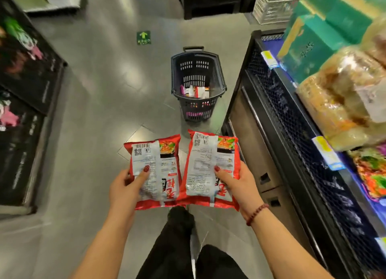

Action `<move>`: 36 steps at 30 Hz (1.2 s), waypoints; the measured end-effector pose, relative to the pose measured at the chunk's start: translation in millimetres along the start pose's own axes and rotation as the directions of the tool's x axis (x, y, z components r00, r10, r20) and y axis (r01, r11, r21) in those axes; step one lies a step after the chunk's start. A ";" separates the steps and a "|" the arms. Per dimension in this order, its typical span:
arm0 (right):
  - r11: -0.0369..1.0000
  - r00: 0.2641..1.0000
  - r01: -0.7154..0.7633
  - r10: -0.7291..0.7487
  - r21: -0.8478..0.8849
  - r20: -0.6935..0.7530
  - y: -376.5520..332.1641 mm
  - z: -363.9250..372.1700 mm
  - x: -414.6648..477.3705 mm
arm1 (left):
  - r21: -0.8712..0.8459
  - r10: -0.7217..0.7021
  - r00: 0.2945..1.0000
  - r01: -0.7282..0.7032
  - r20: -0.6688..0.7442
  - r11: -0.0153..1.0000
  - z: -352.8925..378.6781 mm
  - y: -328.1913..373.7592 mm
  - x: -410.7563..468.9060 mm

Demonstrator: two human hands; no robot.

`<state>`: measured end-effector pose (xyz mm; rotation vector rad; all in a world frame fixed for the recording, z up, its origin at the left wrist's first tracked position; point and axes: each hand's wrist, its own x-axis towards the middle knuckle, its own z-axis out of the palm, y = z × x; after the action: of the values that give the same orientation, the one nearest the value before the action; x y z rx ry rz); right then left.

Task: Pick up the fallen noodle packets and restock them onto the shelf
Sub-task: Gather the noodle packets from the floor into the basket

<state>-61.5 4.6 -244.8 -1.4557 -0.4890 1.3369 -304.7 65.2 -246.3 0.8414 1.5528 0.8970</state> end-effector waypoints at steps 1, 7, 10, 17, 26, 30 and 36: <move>1.000 1.000 0.007 -0.007 -0.013 -0.029 -4.4 2.9 20.9 | -0.007 -0.003 1.000 0.003 0.001 1.000 6.7 6.8 18.7; 0.997 0.975 0.035 -0.047 -0.062 -0.215 -45.5 28.0 151.9 | -0.010 -0.045 0.998 0.046 0.041 0.999 46.4 54.5 158.0; 0.999 0.980 0.006 -0.017 -0.054 -0.200 -78.9 46.2 209.3 | -0.013 -0.063 0.994 0.065 0.091 0.998 68.9 91.8 219.7; 1.000 0.965 -0.012 0.014 0.010 -0.262 -138.0 60.5 329.2 | -0.005 -0.058 0.985 0.060 0.163 0.998 131.3 160.6 335.1; 0.990 0.962 -0.131 0.114 -0.055 -0.247 -192.6 37.2 526.7 | -0.042 -0.171 0.983 0.174 0.067 0.984 229.4 181.6 481.5; 0.973 0.951 -0.212 0.184 -0.088 -0.248 -204.0 24.4 610.3 | 0.010 -0.267 0.962 0.267 0.051 0.964 277.2 187.4 544.6; 0.934 0.925 -0.295 0.226 -0.201 -0.306 -196.3 17.6 698.7 | 0.110 -0.363 0.932 0.360 0.011 0.927 336.1 179.6 626.6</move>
<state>193.1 667.4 -396.6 -1.9376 -0.2857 1.2799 -55.3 736.0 -406.7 0.6096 1.6701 0.5339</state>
